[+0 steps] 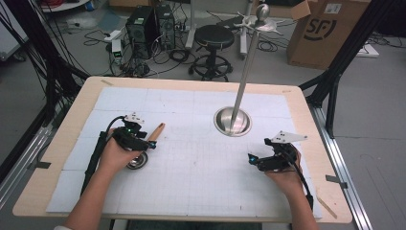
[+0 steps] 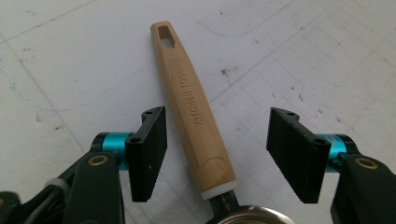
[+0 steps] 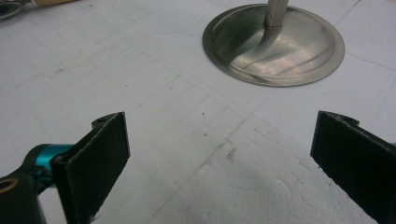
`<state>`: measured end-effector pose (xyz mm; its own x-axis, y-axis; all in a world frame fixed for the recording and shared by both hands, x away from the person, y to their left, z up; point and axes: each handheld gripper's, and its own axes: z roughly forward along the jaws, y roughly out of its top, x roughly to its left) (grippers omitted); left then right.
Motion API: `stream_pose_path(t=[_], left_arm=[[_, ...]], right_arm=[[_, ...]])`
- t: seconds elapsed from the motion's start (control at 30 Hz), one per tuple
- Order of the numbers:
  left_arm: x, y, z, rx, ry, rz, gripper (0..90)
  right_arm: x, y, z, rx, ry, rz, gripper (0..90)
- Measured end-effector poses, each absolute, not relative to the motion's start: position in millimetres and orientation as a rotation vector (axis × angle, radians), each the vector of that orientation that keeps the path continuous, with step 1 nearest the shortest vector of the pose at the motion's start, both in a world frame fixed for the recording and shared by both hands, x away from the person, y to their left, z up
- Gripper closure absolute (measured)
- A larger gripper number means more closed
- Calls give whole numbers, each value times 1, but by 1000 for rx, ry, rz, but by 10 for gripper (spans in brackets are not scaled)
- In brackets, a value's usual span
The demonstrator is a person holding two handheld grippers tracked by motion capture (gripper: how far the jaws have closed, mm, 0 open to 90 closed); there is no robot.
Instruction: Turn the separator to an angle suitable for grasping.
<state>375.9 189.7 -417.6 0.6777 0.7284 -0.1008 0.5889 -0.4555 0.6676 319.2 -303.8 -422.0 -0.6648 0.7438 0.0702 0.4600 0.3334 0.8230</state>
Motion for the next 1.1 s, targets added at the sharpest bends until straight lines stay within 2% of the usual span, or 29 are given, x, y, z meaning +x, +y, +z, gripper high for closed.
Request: stream_pose_path(t=[0.33,0.57,0.73,1.1], left_arm=[[378,186,-425,2255,1050,250,480],[378,184,-427,2276,1074,289,591],[378,181,-428,2303,1027,330,586],[381,177,-425,2326,1056,322,622]], right_arm=[[319,-304,-422,1072,2291,1246,33],[320,-304,-423,1075,2288,1246,32],[320,-303,-423,1078,2297,1238,32],[321,-301,-425,1072,2301,1238,32]])
